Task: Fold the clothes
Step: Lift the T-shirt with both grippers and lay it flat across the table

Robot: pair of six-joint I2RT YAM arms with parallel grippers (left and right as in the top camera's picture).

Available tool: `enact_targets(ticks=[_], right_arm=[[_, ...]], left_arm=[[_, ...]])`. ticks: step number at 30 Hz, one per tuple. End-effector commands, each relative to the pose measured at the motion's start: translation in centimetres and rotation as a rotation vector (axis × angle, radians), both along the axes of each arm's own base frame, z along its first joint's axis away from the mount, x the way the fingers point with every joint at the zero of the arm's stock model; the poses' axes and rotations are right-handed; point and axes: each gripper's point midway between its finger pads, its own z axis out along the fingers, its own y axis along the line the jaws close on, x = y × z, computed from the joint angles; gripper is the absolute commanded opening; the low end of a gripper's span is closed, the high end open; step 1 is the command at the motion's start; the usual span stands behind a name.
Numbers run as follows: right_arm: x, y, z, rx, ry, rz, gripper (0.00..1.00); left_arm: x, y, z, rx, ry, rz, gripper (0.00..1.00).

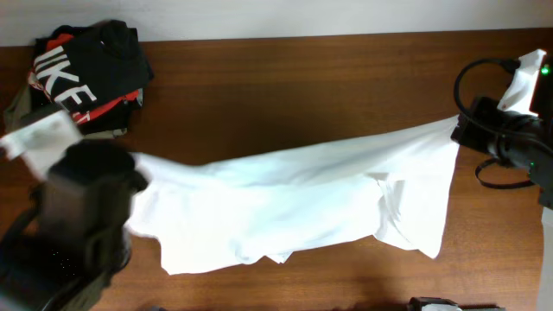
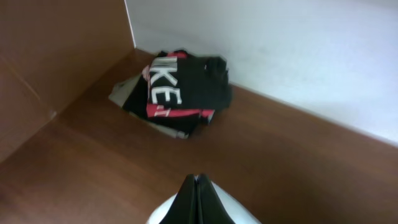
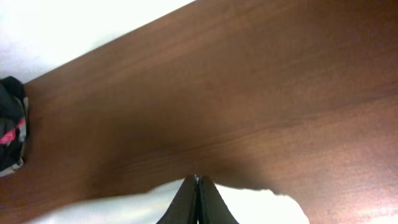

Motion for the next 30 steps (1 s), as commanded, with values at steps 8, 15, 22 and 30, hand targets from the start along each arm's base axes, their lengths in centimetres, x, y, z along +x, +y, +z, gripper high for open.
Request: enact_targets(ticks=[8,15,22,30], right_arm=[[-10.5,0.7,7.2,-0.016,-0.308,-0.041,0.04],[8.9,-2.3,1.2,-0.031,-0.162,-0.099,0.04],[20.7,-3.8,-20.1,-0.014,0.241,-0.094,0.99],[19.0,-3.3,-25.2,-0.083,0.410,0.096,0.82]], left_arm=[[-11.6,6.3,7.0,-0.240,-0.363,0.049,0.01],[11.5,-2.9,1.7,0.080,-0.130,0.167,0.01],[32.9,-8.4,-27.9,0.456,0.374,-0.040,0.80],[26.4,-10.5,-31.0,0.242,0.668,-0.216,0.99]])
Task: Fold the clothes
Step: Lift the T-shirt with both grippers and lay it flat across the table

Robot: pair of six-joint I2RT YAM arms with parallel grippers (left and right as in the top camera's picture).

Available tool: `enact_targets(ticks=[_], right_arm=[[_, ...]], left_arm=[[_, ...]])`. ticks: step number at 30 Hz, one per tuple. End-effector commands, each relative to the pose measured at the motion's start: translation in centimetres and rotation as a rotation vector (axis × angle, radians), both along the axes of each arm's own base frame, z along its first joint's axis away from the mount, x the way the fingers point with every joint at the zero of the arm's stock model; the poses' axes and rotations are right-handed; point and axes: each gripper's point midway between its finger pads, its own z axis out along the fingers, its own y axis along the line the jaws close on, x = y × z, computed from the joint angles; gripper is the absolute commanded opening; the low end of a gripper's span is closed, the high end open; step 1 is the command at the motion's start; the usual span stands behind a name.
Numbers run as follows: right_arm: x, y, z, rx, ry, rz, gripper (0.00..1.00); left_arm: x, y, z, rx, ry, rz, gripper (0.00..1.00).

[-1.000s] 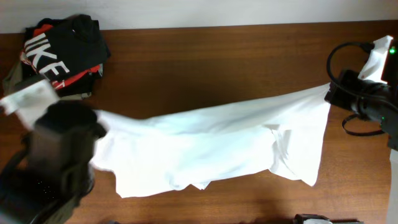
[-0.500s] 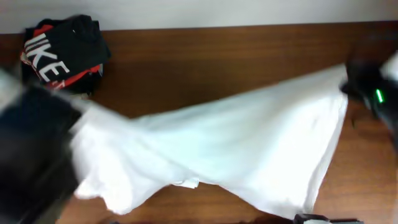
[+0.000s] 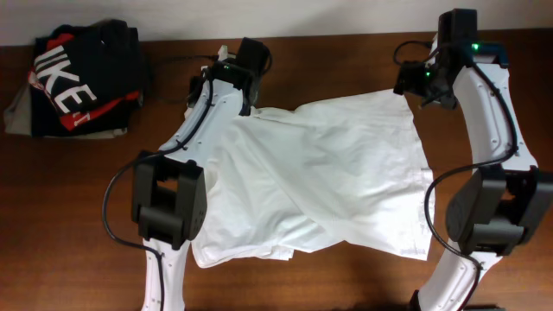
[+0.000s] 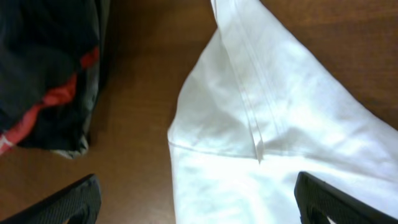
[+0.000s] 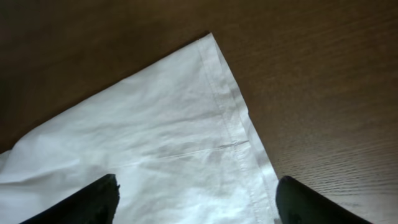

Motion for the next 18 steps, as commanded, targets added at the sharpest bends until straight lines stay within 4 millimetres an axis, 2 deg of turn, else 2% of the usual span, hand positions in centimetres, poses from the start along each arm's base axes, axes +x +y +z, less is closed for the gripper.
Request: enact_targets(ticks=[1,2,3,5,6,8,13,16,18], right_arm=[[0.2,0.1,-4.7,0.012,0.100,0.051,0.80],[0.1,0.1,-6.5,0.020,0.137,0.052,0.73],[0.0,0.0,-7.7,0.022,0.163,0.050,0.72],[-0.2,-0.6,-10.6,-0.004,0.222,0.043,0.62],[-0.3,-1.0,-11.3,-0.024,0.237,0.037,0.61],[-0.3,-1.6,-12.0,-0.056,0.247,0.028,0.52],[-1.4,-2.9,-14.3,-0.125,0.325,0.013,0.52],[-1.5,-3.8,-14.4,-0.147,0.333,0.001,0.53],[-1.7,-4.2,-14.5,-0.128,0.337,-0.009,0.44]], left_arm=[[-1.4,-0.2,1.4,-0.113,0.017,0.039,0.99],[-1.6,-0.2,1.2,-0.113,0.030,0.039,0.99],[-1.8,0.0,1.2,-0.110,0.039,0.041,0.99],[-2.2,0.1,1.0,-0.102,0.058,0.042,0.99],[-2.4,0.1,1.0,-0.100,0.064,0.042,0.99],[-2.5,0.2,0.9,-0.099,0.068,0.043,0.99],[-2.5,0.2,0.9,-0.097,0.072,0.043,0.99],[-2.5,0.2,0.9,-0.097,0.072,0.043,0.99],[-2.5,0.2,0.9,-0.097,0.072,0.043,0.99]])
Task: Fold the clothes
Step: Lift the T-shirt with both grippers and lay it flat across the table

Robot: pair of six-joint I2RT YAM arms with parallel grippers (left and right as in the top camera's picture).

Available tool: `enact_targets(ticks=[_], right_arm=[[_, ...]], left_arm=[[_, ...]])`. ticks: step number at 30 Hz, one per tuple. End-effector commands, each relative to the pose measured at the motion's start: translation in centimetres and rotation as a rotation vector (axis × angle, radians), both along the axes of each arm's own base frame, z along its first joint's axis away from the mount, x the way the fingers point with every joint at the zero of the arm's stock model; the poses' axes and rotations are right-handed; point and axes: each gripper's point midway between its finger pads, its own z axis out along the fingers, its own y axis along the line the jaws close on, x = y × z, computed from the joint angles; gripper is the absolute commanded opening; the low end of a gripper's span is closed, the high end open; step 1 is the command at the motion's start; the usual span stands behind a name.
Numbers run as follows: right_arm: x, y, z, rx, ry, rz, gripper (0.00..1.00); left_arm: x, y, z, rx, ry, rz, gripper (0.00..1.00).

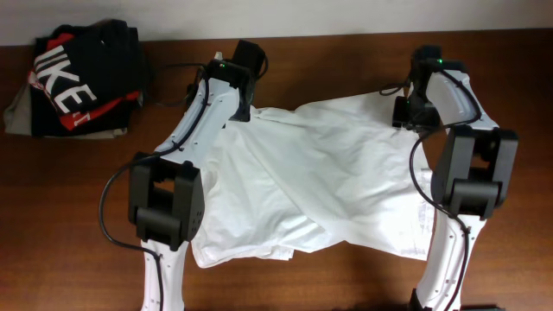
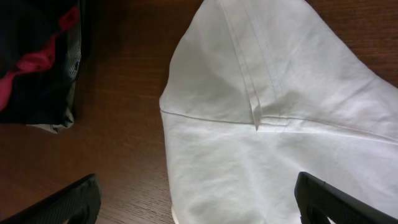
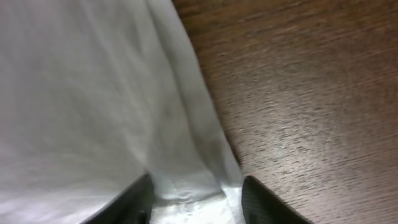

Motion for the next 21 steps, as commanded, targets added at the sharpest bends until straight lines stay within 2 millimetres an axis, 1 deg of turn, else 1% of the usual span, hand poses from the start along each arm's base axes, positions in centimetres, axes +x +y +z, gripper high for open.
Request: enact_targets(ticks=[1,3,4,6,8,10,11,12,13,15,16,18,19,20,21], right_arm=[[-0.5,-1.3,-0.4,0.018,0.015,-0.038,0.38],[-0.5,-1.2,-0.4,0.029,0.013,-0.038,0.24],[-0.5,-1.2,-0.4,0.029,0.013,-0.037,0.20],[-0.4,-0.9,-0.4,0.046,0.011,-0.036,0.19],[-0.3,0.1,-0.4,0.103,0.003,-0.031,0.22],[-0.2,0.4,-0.4,0.116,0.002,-0.029,0.31],[-0.2,0.8,-0.4,0.141,0.000,0.007,0.38],[-0.2,1.1,-0.4,0.154,0.002,0.020,0.42],[-0.3,1.1,-0.4,0.155,0.005,0.020,0.42],[-0.3,1.1,-0.4,0.155,0.005,0.020,0.33],[-0.3,1.1,-0.4,0.154,0.005,0.020,0.18],[0.0,0.9,-0.3,0.147,-0.007,0.020,0.05],[0.4,0.8,0.0,0.142,-0.019,0.020,0.04],[1.0,0.7,1.1,0.139,-0.037,0.022,0.04],[2.0,0.6,2.9,0.133,-0.071,0.024,0.04]], left_arm=[[0.0,0.1,1.5,-0.027,-0.033,0.015,0.99],[0.0,0.1,1.5,-0.027,-0.033,0.015,0.99],[0.0,0.1,1.5,-0.027,-0.033,0.015,0.99],[0.0,0.1,1.5,-0.027,-0.033,0.015,0.99],[0.0,0.1,1.5,-0.030,-0.036,0.021,0.99],[0.0,0.1,1.5,-0.029,-0.036,0.021,0.99],[0.0,0.1,1.5,-0.030,-0.036,0.021,0.99],[0.0,0.1,1.5,-0.030,-0.036,0.021,0.99],[0.0,0.1,1.5,-0.030,-0.036,0.021,0.99],[0.0,0.1,1.5,-0.030,-0.036,0.021,0.99],[0.0,0.1,1.5,-0.029,-0.035,0.021,0.99],[0.0,0.1,1.5,-0.029,-0.035,0.021,0.99],[0.0,0.1,1.5,-0.030,-0.036,0.021,0.99],[0.0,0.1,1.5,-0.029,-0.036,0.021,0.99],[0.0,0.1,1.5,-0.029,-0.036,0.021,0.99]])
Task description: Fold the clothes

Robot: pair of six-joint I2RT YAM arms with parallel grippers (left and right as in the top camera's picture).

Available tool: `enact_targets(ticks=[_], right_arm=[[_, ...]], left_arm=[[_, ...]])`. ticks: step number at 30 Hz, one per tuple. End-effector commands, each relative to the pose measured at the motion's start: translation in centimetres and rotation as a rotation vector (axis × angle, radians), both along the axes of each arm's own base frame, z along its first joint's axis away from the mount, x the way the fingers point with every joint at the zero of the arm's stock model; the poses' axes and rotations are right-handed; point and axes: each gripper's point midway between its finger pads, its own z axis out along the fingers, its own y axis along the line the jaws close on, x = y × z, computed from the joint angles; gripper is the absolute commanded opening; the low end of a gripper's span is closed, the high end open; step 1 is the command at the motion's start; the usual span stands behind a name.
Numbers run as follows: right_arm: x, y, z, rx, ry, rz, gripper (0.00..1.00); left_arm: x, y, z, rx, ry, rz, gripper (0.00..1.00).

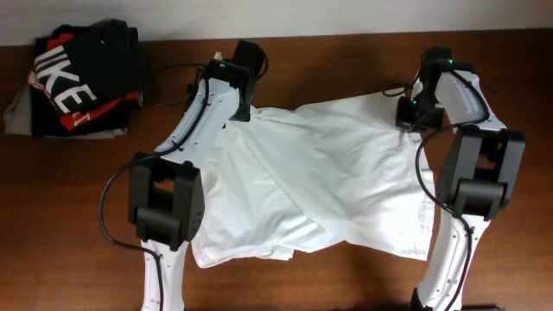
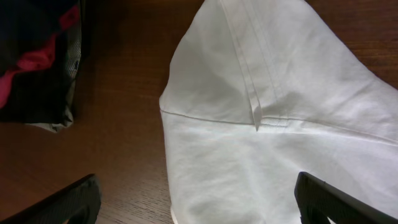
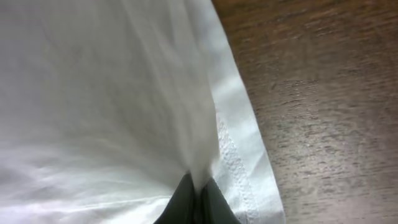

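Note:
A white shirt (image 1: 320,181) lies spread and creased on the brown table (image 1: 346,60). My left gripper (image 1: 240,109) hovers over the shirt's far left corner. In the left wrist view that gripper (image 2: 199,208) is open, its fingers (image 2: 68,199) wide apart above the seam of the shirt (image 2: 280,124). My right gripper (image 1: 405,115) is at the shirt's far right edge. In the right wrist view it (image 3: 198,198) is shut on a pinch of the white fabric (image 3: 93,93) just inside the stitched hem (image 3: 239,155).
A stack of folded dark clothes (image 1: 78,78) with red and white lettering sits at the back left corner, and its edge (image 2: 37,62) shows in the left wrist view. Bare wood (image 3: 329,93) lies right of the hem.
My right gripper was open over the shirt's right hem and is now shut on a pinch of fabric there. The left gripper and the shirt have not moved.
Both grippers first held the shirt stretched between them above the table. Then the shirt lay spread on the table with both grippers open over its far corners. The right gripper then sat open at the right hem and now grips it.

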Motion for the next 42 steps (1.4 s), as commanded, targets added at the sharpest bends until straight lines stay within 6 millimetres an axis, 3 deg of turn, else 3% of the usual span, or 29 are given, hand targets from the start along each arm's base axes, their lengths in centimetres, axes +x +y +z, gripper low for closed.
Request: enact_targets(ticks=[1,4,14,15,16,17,18,20,23,26,27,30,33,36,38,40,42], right_arm=[[3.1,-0.3,4.4,-0.014,-0.102,0.002,0.04],[5.7,-0.7,9.2,-0.032,-0.223,0.002,0.04],[14.8,-1.2,13.2,-0.079,-0.619,-0.062,0.04],[15.2,-1.3,12.5,-0.082,-0.620,-0.063,0.13],[15.2,-1.6,11.4,-0.099,-0.603,-0.069,0.31],[14.8,-3.2,9.9,-0.180,-0.562,-0.100,0.37],[14.5,-4.5,9.8,-0.248,-0.546,-0.126,0.43],[12.7,-6.3,10.6,-0.286,-0.489,-0.156,1.00],[9.6,-7.6,14.1,-0.270,-0.404,-0.186,0.99],[6.9,-5.8,19.4,-0.140,-0.400,-0.217,0.99],[5.6,-4.6,22.5,-0.096,-0.429,-0.203,0.98],[2.0,-3.3,28.8,-0.073,-0.513,-0.202,0.99],[0.9,-0.6,32.4,0.048,-0.600,-0.137,0.99],[-0.5,1.9,34.5,0.167,-0.627,-0.084,0.99],[-3.0,3.9,35.8,0.242,-0.599,-0.058,0.99],[-6.5,5.7,34.9,0.234,-0.500,-0.052,0.99],[-10.9,5.5,30.1,0.073,-0.288,-0.149,0.99]], left_arm=[[0.0,0.1,1.5,-0.026,-0.033,0.014,0.99],[0.0,0.1,1.5,-0.026,-0.033,0.014,0.99],[0.2,0.0,1.5,-0.032,-0.042,0.021,0.99],[0.2,0.0,1.6,-0.034,-0.045,0.021,0.99],[0.3,0.0,1.6,-0.037,-0.050,0.028,0.99],[0.3,-0.1,1.5,-0.046,-0.054,0.038,0.99],[0.3,-0.1,1.5,-0.045,-0.054,0.039,0.99],[0.2,-0.2,1.5,-0.054,-0.050,0.036,0.99],[-1.1,-1.1,1.5,-0.112,0.007,0.016,0.99],[-2.8,-1.8,5.1,-0.155,-0.011,-0.007,0.99],[-4.2,-2.1,9.1,-0.179,-0.064,-0.030,0.99],[-8.5,-3.1,16.3,-0.224,-0.158,-0.098,0.99],[-12.4,-3.7,18.6,-0.223,-0.139,-0.155,0.99],[-16.0,-1.9,20.1,-0.172,-0.136,-0.073,0.99],[-18.6,-1.1,22.4,-0.195,-0.181,-0.081,0.99],[-21.1,-1.5,24.8,-0.276,-0.238,-0.129,0.99],[-23.5,-3.6,24.6,-0.355,-0.174,-0.213,0.99]])
